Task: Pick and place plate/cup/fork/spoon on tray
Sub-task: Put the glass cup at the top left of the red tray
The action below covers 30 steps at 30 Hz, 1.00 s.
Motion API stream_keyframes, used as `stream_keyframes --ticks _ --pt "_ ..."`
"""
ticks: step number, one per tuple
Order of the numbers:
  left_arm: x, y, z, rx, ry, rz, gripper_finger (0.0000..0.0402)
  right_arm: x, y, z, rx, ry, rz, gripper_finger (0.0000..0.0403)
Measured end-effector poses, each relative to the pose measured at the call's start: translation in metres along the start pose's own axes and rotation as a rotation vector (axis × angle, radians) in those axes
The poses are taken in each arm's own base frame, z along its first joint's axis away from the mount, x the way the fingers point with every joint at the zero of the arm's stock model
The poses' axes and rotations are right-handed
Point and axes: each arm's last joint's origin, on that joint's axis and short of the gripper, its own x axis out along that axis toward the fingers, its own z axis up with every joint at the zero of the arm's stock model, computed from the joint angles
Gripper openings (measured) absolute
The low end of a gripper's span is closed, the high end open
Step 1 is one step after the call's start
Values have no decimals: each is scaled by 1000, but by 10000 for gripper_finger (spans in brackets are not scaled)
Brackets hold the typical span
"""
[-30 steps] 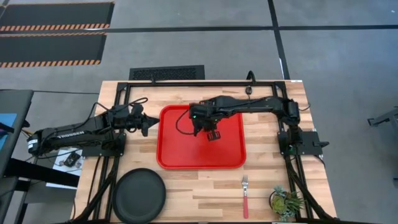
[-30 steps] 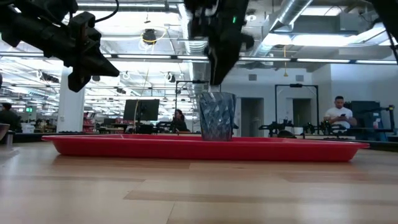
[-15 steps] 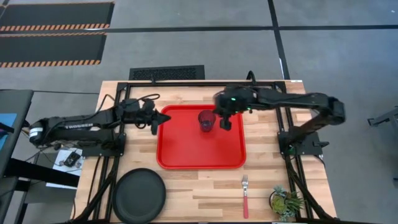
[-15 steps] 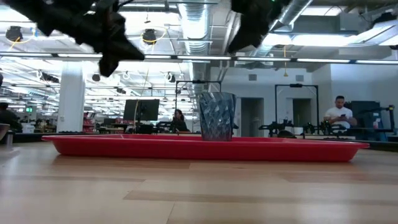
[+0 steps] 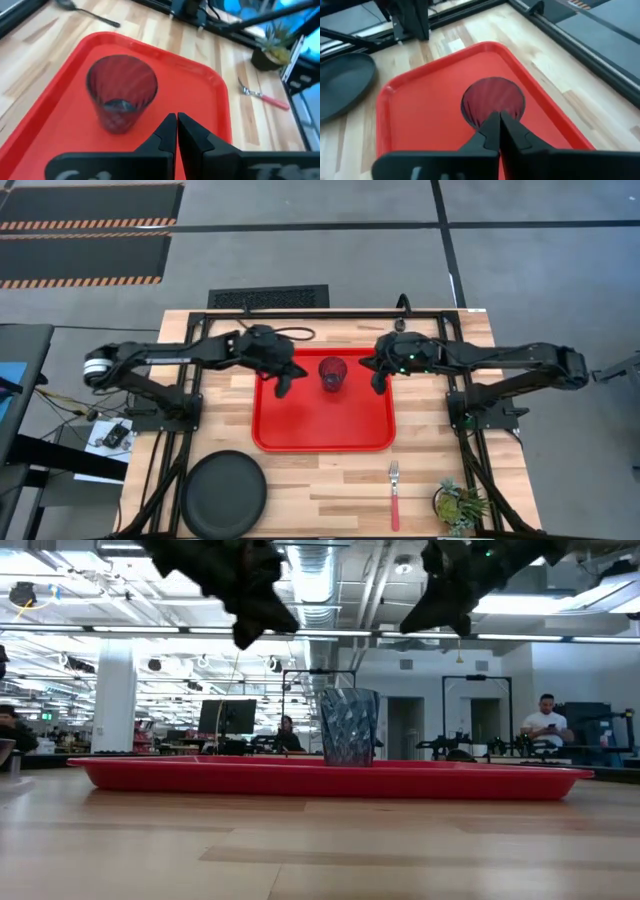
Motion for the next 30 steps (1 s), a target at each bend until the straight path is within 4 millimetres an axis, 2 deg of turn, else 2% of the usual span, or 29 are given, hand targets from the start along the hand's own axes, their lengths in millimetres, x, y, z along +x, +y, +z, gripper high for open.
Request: stream_keyframes --ticks 5,10,15,21,30 --pt "27 -5 18 103 23 -3 19 -13 -2 4 0 -36 -8 6" --pt "58 -5 21 164 84 -1 59 -23 -4 6 -3 -56 -24 16" --pt "79 -11 23 272 124 36 106 -25 -4 6 -1 -64 -23 15" --pt "88 -16 20 385 165 109 141 -25 -4 6 -2 -54 -25 10" --pt "88 -13 17 463 212 148 142 -25 -4 5 -3 -54 -26 16"
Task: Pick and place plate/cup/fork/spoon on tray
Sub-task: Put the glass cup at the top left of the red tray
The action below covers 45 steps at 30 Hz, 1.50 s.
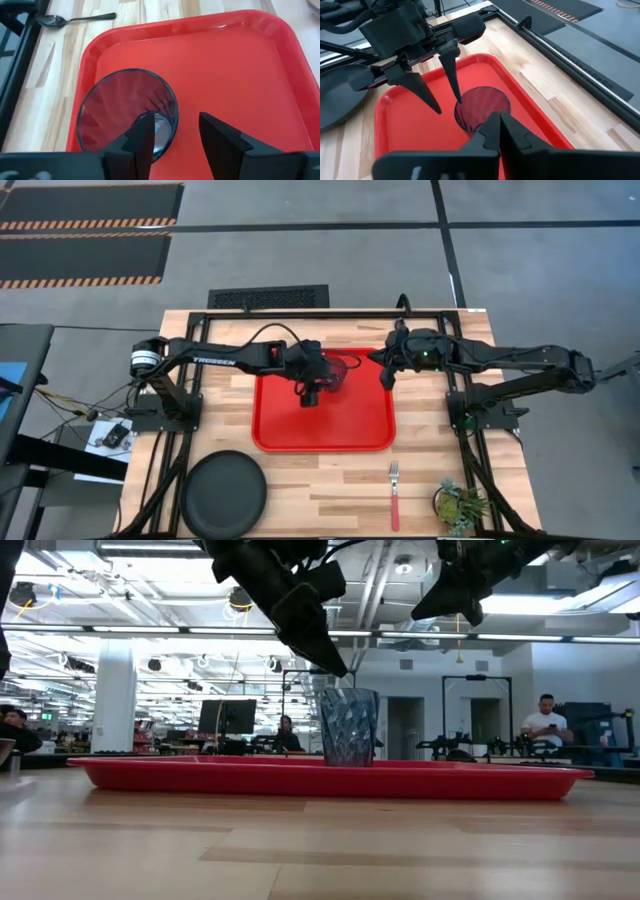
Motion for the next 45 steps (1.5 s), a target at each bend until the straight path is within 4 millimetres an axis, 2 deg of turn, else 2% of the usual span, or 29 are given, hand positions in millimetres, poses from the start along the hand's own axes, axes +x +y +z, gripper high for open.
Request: stream_keyframes --ticks 9,13,16,22,24,28,31,38,42,45 --pt "21 -2 -11 44 71 -9 142 0 0 2 -4 -18 2 18" --pt "22 -2 -12 28 82 -10 134 0 1 3 -2 -27 5 18" --pt "22 -2 -13 28 95 -13 105 0 1 3 -2 -28 5 14" --pt "22 -2 -15 21 108 -15 14 0 1 3 -7 -29 5 15" --pt "20 0 -15 2 111 -11 8 0 1 3 -11 -29 5 16" --pt "7 9 -15 -81 129 39 7 0 1 3 -11 -29 5 15" --pt "-10 18 -17 -179 148 67 4 0 1 3 -11 -28 7 12" --pt "-66 23 -25 -420 206 102 3 0 1 3 -3 -27 10 16" --pt "-84 18 -41 -569 197 147 3 0 1 3 4 -27 11 13" --pt "-87 17 -61 -647 246 267 2 0 1 2 4 -26 11 12"
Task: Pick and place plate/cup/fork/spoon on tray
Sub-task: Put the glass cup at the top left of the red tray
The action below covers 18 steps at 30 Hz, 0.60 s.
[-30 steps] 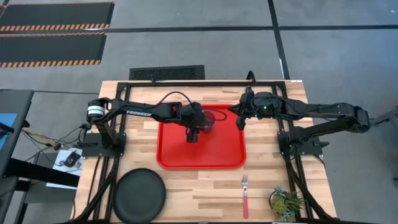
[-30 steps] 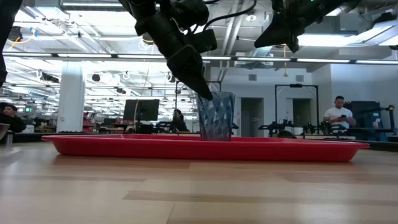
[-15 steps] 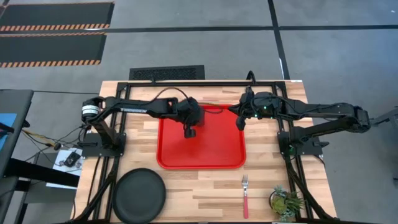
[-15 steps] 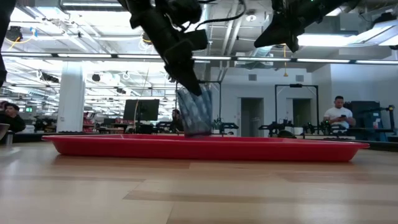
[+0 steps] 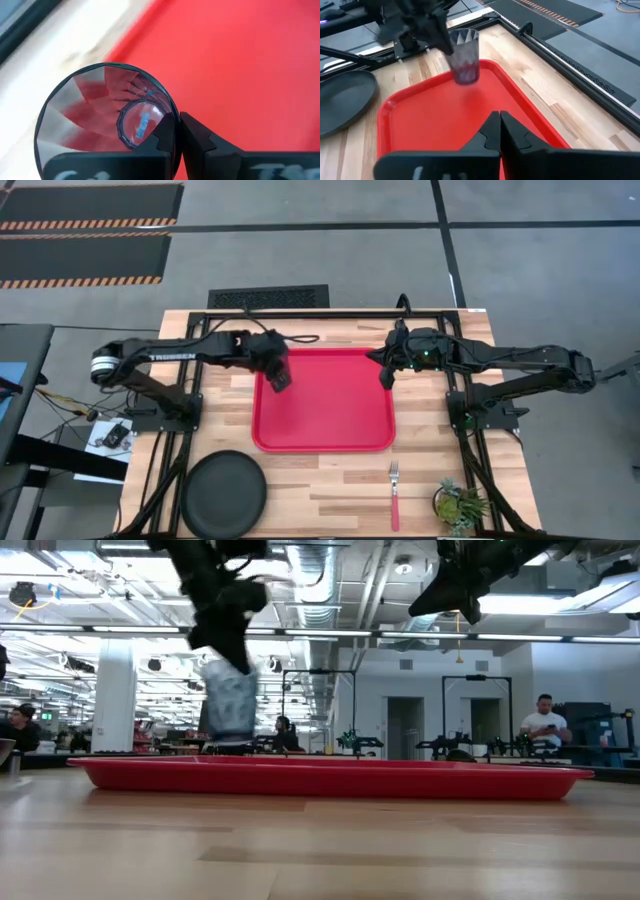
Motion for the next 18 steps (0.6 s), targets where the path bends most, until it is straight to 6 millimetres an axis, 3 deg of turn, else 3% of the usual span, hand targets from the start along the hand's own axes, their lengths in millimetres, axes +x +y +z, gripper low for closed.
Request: stream_keyframes --ticks 8,18 --pt "30 12 -14 -54 30 94 1 8 0 -3 -4 27 -7 13" --pt "33 19 -7 -100 -22 130 1 15 6 -7 -13 46 10 13"
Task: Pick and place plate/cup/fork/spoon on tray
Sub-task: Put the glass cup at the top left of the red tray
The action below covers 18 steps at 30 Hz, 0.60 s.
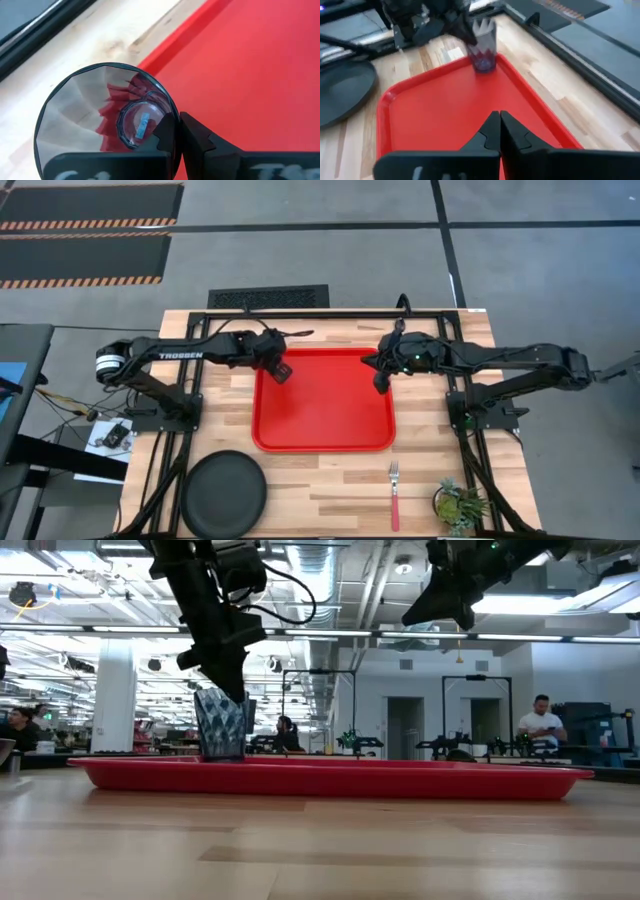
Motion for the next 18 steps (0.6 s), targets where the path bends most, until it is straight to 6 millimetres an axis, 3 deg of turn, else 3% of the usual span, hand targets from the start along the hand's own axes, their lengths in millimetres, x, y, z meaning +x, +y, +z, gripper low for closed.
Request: stream_keyframes --ticks 8,18 --pt "7 8 5 -8 25 -43 2 0 1 0 5 -6 5 14" --pt "15 5 4 -43 55 -65 12 -1 1 0 7 -5 4 15"
